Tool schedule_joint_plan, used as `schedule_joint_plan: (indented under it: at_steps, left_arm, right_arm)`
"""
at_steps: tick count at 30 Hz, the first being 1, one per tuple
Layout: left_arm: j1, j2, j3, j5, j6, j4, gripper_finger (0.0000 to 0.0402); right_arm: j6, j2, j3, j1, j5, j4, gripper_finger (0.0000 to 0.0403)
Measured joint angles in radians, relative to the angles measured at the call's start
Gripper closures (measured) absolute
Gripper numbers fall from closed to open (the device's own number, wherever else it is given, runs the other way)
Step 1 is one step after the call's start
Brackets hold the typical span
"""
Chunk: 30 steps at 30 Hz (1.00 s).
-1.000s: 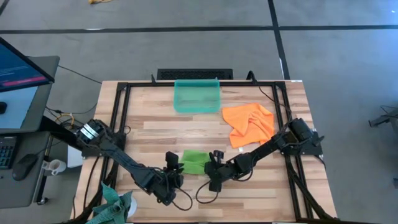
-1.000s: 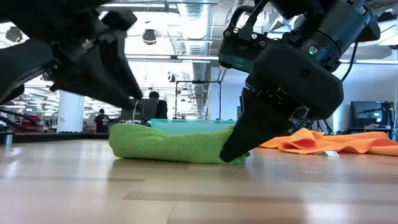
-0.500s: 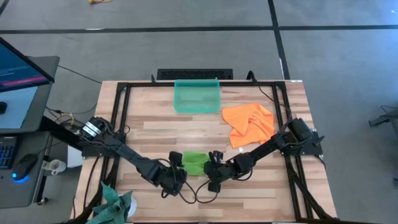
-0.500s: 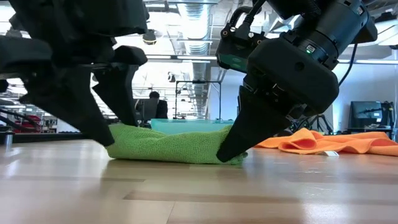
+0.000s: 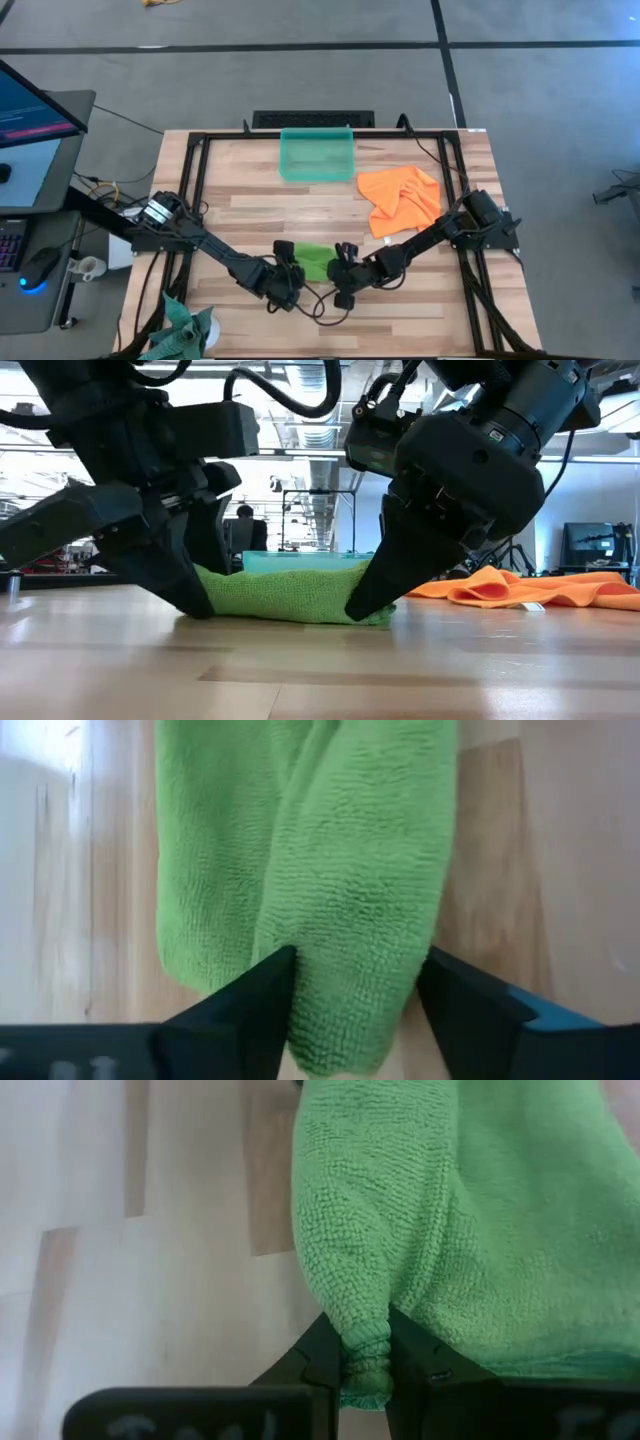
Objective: Roll microfiber towels into tight, uniform cylinder then place into a basket
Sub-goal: Roll the green towel
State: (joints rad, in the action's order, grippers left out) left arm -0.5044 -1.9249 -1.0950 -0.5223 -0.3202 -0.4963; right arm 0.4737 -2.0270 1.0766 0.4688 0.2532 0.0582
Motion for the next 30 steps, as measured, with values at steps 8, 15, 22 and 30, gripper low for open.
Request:
schedule_joint_plan:
  at_steps: [8,15,22,30]
  left_arm:
    - [0.006,0.009,0.001,0.124,-0.007,-0.017,0.0371]
    - [0.006,0.069,0.003,0.495,-0.178,0.026,0.0372]
    - [0.008,0.088,0.006,0.716,-0.406,0.106,0.0381]
    - [0.048,0.089,0.006,0.808,-0.532,0.108,0.038]
  right_arm:
    - [0.111,-0.011,0.064,0.025,-0.155,0.008,0.0339]
    - [0.167,-0.017,0.102,0.049,-0.304,0.0,0.0343]
    - [0.236,-0.017,0.111,0.038,-0.454,-0.034,0.0347]
    - [0.261,-0.017,0.109,-0.043,-0.698,-0.071,0.0348]
